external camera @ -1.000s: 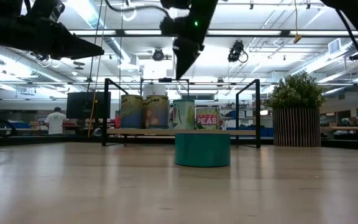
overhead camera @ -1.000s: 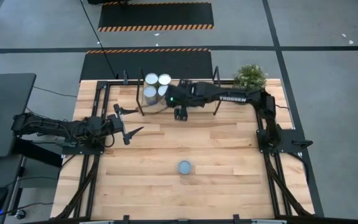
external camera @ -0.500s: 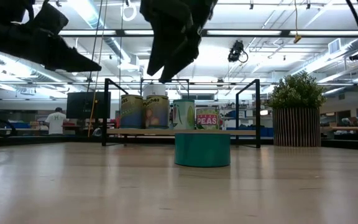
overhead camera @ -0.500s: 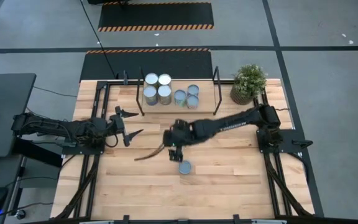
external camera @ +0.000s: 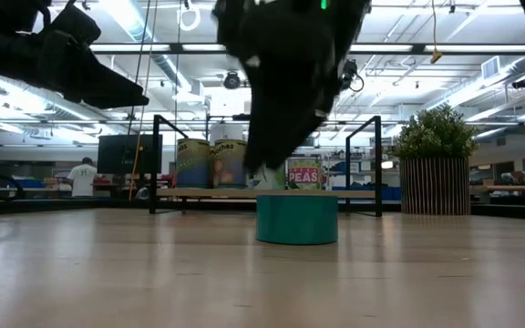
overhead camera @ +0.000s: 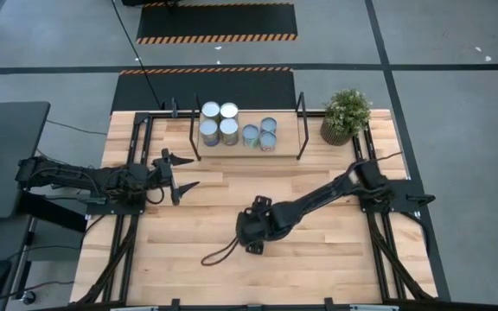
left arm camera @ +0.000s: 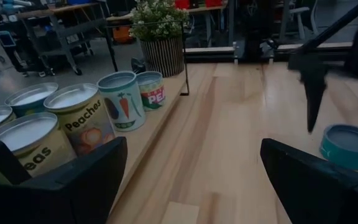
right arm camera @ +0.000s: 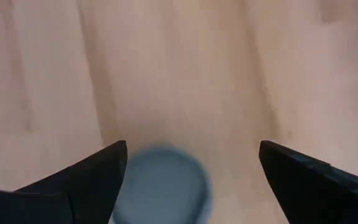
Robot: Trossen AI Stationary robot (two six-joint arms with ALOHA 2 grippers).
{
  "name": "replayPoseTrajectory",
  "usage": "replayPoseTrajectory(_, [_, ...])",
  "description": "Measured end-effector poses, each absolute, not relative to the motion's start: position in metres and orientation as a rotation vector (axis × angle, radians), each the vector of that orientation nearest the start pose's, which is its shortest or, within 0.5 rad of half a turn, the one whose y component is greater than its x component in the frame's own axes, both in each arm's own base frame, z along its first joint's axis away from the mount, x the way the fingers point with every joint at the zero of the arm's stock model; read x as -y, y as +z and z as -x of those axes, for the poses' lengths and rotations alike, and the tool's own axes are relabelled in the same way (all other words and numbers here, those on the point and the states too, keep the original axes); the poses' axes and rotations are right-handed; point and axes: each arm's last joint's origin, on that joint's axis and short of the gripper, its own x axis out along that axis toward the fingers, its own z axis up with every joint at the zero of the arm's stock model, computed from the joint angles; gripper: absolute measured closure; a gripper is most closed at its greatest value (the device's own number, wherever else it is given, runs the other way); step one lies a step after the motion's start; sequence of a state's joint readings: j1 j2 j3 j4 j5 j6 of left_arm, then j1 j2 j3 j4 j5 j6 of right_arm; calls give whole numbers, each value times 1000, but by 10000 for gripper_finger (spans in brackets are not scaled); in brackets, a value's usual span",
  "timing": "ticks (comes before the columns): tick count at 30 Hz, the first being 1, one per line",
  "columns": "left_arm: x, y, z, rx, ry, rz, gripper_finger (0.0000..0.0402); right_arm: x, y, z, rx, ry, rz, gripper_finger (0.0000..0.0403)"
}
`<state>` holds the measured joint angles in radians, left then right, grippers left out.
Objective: Pick and place cans onto a shelf
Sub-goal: Put the canned tuna on the shelf
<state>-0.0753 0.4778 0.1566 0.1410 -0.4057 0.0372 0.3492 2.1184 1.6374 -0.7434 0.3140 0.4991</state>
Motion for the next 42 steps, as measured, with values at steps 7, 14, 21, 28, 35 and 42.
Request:
replayPoseTrajectory(7, [-2,188,-130,-178,326,-78,27,-148,166,-426,-1247,-234,61,30])
replayPoseTrajectory(14, [-2,187,-130,-187,325,-81,27,-125,167,-429,-1290,-345,-15,30])
replayPoseTrajectory(21, [-2,186,-130,-194,325,-82,27,-87,162,-423,-1345,-606,-47,30])
replayPoseTrajectory(28, [-2,186,-130,-201,325,-84,27,-73,190,-414,-1371,-596,-3,30])
replayPoseTrajectory(35, [-2,185,-130,-209,325,-81,27,-108,215,-412,-1286,-289,176,30])
replayPoseTrajectory(42, [-2,184,-130,-214,326,-62,27,-134,200,-410,-1251,-156,140,30])
